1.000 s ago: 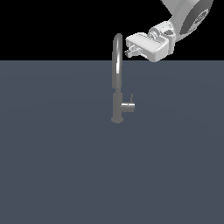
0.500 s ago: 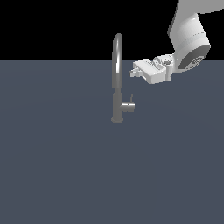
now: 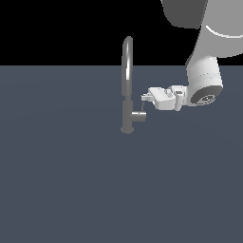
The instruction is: Turn on the faucet by rotating a designated handle.
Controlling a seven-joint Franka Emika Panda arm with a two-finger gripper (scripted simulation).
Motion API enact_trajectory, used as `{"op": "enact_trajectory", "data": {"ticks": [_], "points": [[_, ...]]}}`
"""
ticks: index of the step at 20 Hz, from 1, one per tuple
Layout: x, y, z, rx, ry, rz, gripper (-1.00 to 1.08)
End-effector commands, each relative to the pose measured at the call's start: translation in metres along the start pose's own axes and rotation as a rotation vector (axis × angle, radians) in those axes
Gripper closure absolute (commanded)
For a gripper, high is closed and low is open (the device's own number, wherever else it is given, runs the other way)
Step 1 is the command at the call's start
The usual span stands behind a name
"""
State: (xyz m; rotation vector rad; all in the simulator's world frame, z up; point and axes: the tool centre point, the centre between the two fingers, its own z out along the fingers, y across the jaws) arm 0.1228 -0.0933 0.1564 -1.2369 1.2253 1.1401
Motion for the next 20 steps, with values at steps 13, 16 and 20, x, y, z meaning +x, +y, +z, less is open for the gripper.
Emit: {"op": "enact_trajectory", "data": {"ticks": [13,16,20], "points": [[0.019,0.005,0.002,0.048,-0.04,0.048,1.08],[0.017,0.009,0.002,0.048,-0.04,0.047,1.08],[0.014,0.016,0.002,0.048,-0.04,0.047,1.08]]}}
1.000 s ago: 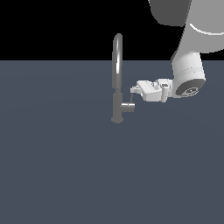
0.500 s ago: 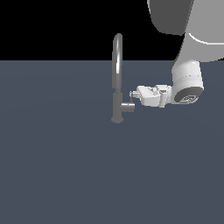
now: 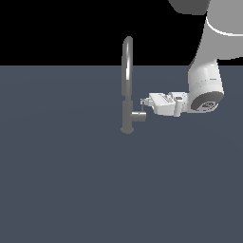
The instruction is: Turn on the faucet by rotating a designated handle.
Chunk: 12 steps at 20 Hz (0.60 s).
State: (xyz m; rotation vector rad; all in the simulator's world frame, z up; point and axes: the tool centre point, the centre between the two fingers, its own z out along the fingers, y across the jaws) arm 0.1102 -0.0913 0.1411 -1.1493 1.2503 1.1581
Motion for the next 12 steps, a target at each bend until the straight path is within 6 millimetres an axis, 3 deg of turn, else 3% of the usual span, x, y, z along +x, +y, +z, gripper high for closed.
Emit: {"op": "enact_trajectory", "data": {"ticks": [1,12], "points": [[-0.002,0.004,0.0,0.0,0.0,0.0,1.08],[-0.004,0.02,0.0,0.003,0.001,0.0,1.08]]}}
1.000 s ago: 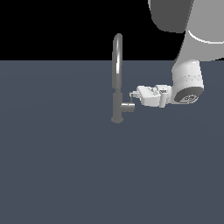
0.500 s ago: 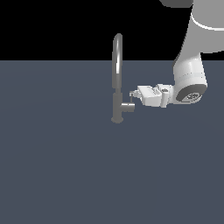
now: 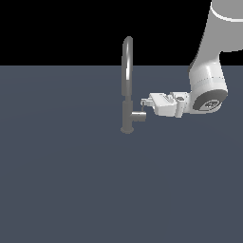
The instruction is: Turn on the faucet by rotating a designated handle.
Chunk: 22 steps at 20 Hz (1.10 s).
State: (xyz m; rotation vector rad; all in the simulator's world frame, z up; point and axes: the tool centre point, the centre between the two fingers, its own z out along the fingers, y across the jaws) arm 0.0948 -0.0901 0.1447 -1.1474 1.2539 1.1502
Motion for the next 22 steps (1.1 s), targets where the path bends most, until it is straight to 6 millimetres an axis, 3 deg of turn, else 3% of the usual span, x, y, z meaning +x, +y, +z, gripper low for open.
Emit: {"op": "enact_trajectory", "data": {"ticks": [1,10,12,22], "points": [[0.0,0.007,0.0,-0.004,-0.002,0.002,1.08],[0.0,0.029,0.0,-0.006,-0.003,0.001,1.08],[-0.003,0.023,0.0,-0.002,0.0,-0.007,1.08],[0.015,0.055,0.0,-0.006,-0.003,0.0,1.08]]}}
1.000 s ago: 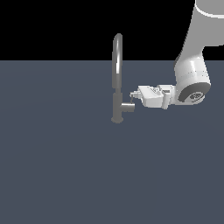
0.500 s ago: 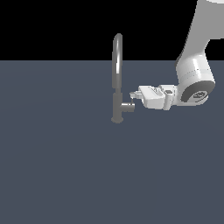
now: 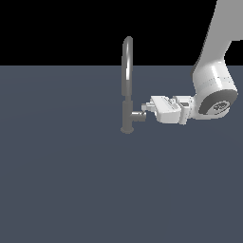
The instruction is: Turn on the faucet by rotating a designated handle.
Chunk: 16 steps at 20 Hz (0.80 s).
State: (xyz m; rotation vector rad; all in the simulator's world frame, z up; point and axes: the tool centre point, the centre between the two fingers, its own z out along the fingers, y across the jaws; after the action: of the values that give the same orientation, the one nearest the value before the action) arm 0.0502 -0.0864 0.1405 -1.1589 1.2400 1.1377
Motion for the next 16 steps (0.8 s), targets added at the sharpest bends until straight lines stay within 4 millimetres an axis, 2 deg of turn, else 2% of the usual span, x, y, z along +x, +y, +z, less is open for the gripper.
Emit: {"op": "enact_trajectory", "data": {"ticks": [1,2,9,10,11,16], "points": [[0.011,0.011,0.0,-0.004,-0.004,0.019,1.08],[0.001,0.003,0.0,-0.001,-0.001,0.002,1.08],[0.042,0.03,0.0,-0.004,-0.004,0.02,1.08],[0.042,0.03,0.0,-0.004,-0.004,0.02,1.08],[0.019,0.018,0.0,-0.005,-0.003,-0.016,1.08],[0.054,0.025,0.0,-0.004,-0.004,0.007,1.08]]}}
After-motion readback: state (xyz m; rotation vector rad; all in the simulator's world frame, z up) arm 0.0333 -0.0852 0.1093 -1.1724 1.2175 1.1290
